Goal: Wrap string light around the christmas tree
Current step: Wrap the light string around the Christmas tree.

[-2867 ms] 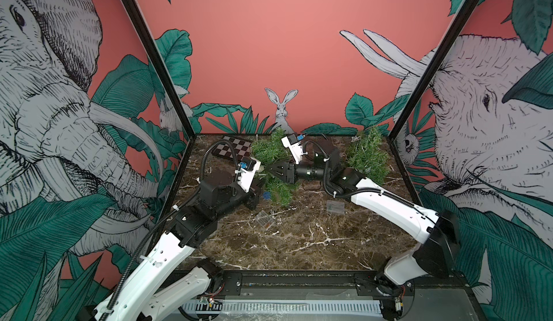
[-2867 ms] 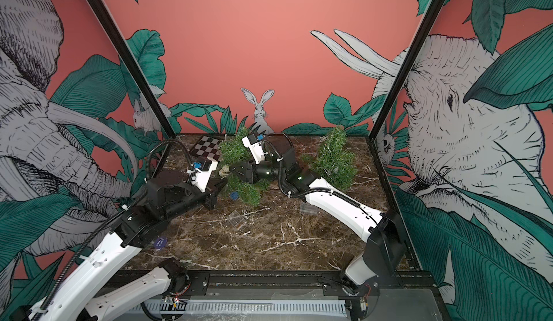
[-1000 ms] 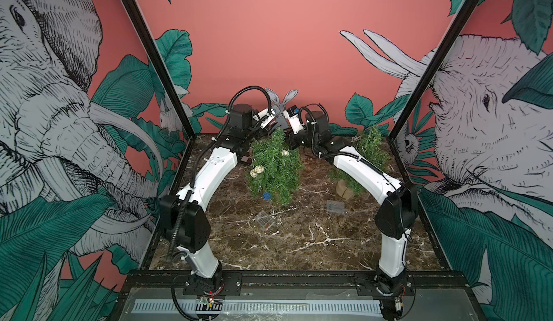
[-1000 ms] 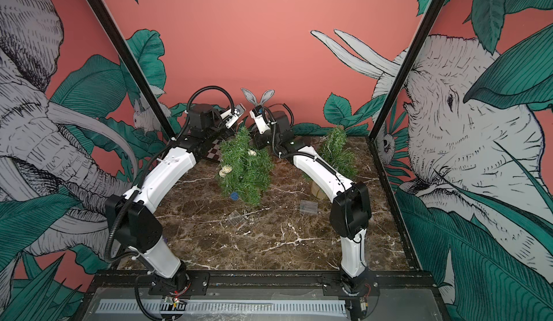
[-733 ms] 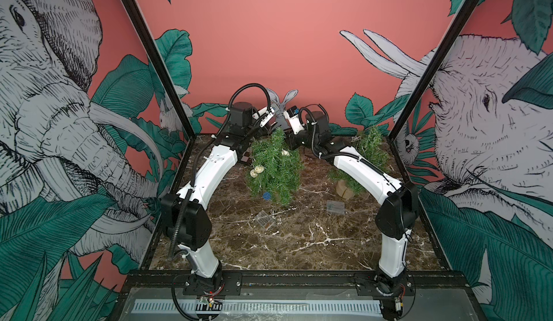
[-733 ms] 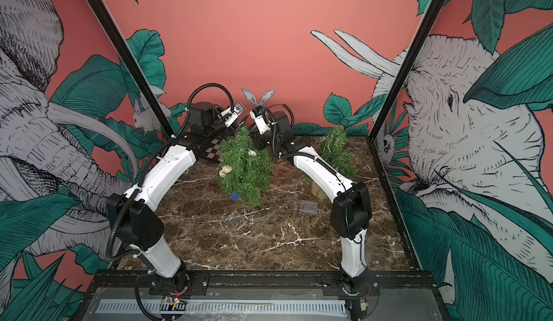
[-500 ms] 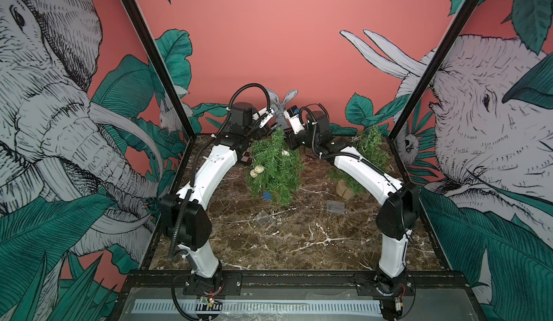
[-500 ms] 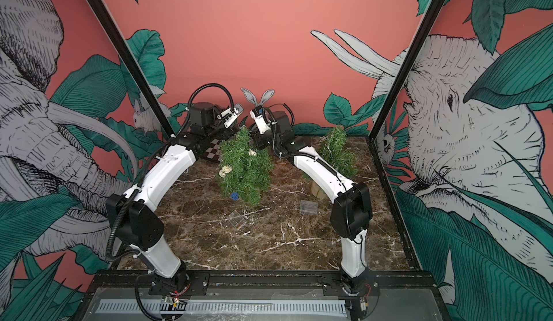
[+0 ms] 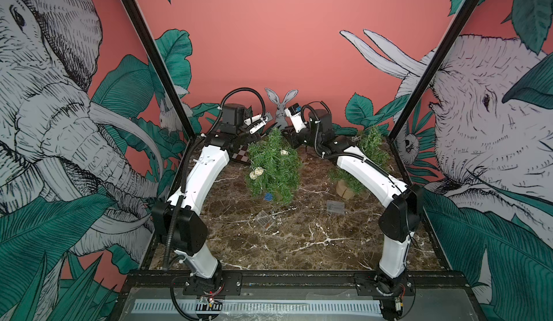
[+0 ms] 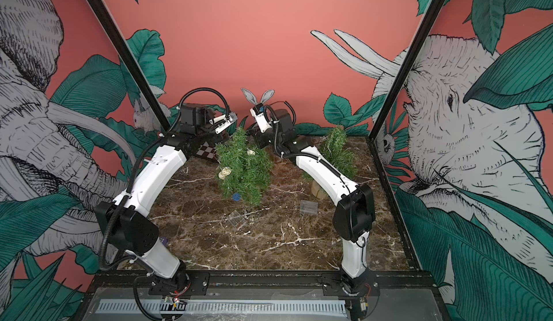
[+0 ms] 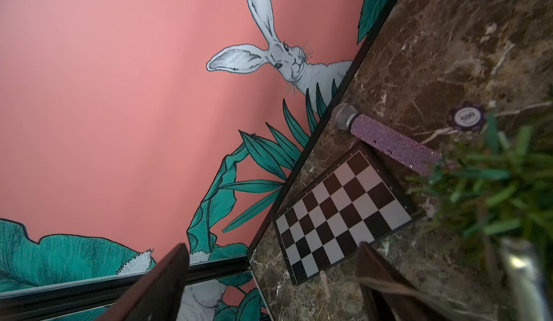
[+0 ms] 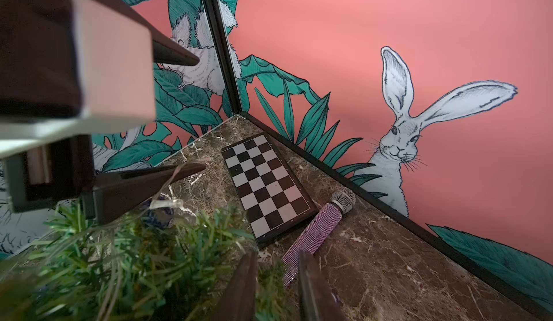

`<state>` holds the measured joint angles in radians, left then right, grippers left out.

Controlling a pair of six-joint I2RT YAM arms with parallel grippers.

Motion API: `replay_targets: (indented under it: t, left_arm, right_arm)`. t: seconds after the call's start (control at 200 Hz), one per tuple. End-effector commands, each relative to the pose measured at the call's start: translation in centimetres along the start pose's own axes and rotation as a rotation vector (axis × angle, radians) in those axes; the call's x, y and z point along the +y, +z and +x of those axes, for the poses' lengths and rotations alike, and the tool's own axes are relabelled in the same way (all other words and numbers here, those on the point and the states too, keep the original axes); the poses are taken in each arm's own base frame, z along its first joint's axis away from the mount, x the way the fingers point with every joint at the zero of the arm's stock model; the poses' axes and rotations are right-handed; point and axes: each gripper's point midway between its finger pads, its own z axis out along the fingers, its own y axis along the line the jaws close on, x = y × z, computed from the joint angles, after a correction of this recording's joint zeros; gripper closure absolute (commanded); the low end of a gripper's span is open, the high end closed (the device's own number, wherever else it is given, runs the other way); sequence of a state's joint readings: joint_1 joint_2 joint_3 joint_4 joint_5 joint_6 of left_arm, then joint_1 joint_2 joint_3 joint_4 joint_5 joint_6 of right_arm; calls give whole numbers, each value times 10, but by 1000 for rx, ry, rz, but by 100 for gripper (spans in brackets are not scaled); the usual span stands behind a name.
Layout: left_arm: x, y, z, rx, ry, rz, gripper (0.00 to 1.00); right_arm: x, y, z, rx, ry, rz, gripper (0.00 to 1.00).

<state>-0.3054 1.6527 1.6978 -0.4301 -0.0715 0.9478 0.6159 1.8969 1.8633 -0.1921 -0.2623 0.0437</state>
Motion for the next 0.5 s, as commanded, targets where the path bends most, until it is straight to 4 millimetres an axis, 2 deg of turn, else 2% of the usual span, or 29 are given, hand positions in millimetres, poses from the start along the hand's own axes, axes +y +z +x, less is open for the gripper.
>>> replay_targets:
  t: [0.0, 0.12, 0.275, 0.49]
  left_arm:
    - [-5, -16, 15, 25, 52, 36, 11]
    - [-10, -24, 19, -20, 3, 92, 10]
    - [-3, -42, -3, -155, -129, 145, 10]
    - [7, -51, -11, -206, -283, 197, 11]
  right_arm:
    - [1, -14, -25, -69, -28, 9, 73]
    - [1, -13, -24, -63, -30, 8, 73]
    - [2, -15, -27, -67, -31, 5, 73]
    - [10, -30, -34, -78, -8, -20, 72]
